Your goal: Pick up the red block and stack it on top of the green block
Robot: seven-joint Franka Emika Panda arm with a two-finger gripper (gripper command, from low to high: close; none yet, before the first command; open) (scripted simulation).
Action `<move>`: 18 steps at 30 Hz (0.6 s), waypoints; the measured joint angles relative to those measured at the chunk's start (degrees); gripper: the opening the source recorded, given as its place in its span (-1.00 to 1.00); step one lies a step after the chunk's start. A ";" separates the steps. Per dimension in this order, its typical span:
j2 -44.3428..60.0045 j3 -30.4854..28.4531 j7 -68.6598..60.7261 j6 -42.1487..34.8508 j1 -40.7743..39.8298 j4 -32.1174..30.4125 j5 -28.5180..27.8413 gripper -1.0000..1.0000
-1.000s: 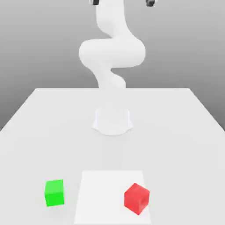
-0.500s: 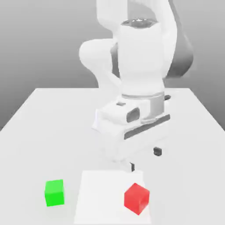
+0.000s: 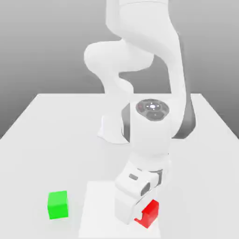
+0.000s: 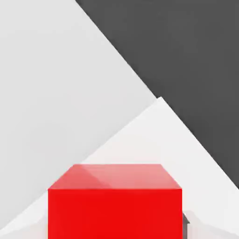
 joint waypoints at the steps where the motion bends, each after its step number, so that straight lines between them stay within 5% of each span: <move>1: -1.39 -0.27 0.31 -1.15 0.19 -0.21 -0.44 -1.00; 7: -11.52 -4.18 1.43 -9.65 -1.46 -1.80 -2.88 -1.00; 13: -16.76 -13.68 -0.93 -13.99 -17.07 -2.72 -3.77 -1.00; 18: -10.33 -12.02 -5.25 -8.19 -18.85 -2.39 1.44 -1.00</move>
